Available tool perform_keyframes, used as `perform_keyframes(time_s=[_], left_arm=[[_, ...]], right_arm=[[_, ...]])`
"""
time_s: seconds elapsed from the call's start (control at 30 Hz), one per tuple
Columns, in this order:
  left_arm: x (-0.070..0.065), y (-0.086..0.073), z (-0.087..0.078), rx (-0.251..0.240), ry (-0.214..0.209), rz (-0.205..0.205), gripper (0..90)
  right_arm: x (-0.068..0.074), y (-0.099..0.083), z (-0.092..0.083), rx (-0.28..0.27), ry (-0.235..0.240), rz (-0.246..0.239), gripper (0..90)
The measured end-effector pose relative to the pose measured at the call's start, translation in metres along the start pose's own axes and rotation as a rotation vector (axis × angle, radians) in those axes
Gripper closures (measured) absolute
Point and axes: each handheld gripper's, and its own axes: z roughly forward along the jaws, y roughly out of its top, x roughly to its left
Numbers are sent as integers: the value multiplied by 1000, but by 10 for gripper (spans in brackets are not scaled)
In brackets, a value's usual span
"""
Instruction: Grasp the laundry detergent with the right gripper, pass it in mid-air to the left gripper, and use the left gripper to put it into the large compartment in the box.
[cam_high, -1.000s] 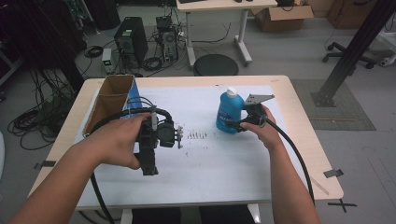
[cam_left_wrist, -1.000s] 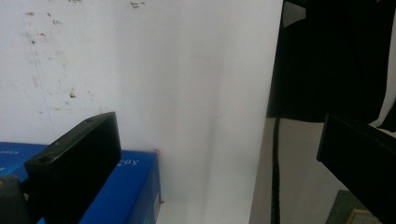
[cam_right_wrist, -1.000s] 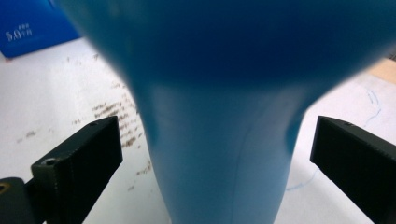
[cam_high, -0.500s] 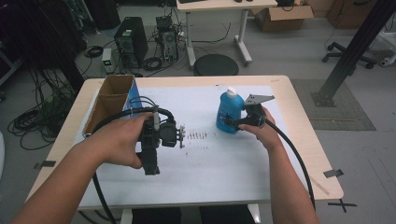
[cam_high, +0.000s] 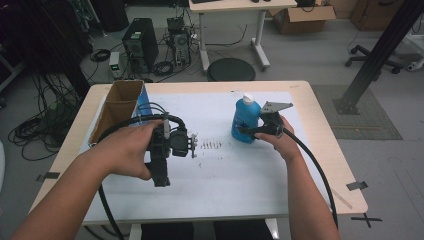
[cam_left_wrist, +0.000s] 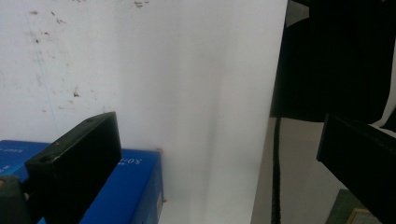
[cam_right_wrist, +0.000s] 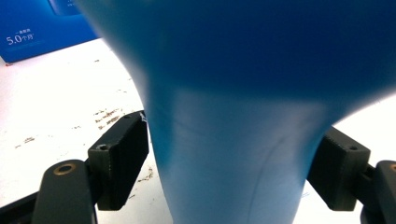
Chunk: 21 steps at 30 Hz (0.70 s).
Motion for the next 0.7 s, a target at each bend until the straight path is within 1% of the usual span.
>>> perform_keyframes(time_s=[0.13,0.37,0.4,0.5,0.63,0.7], left_arm=[[0,0,1,3,0,1,4],[1,-1,2,3,-2,-4,4],[1,-1,2,3,0,-4,4],[1,-1,2,5,0,-6,4],[0,-1,1,8,1,-4,4],[0,0,1,8,0,-6,4]], right_arm=[[0,0,0,0,-7,0,244],[1,0,-1,0,-3,-7,287],[1,-1,-1,-2,0,-11,324],[2,-1,0,-4,3,-14,344],[2,-1,1,-6,-2,-21,405],[1,-2,0,-14,-1,-17,417]])
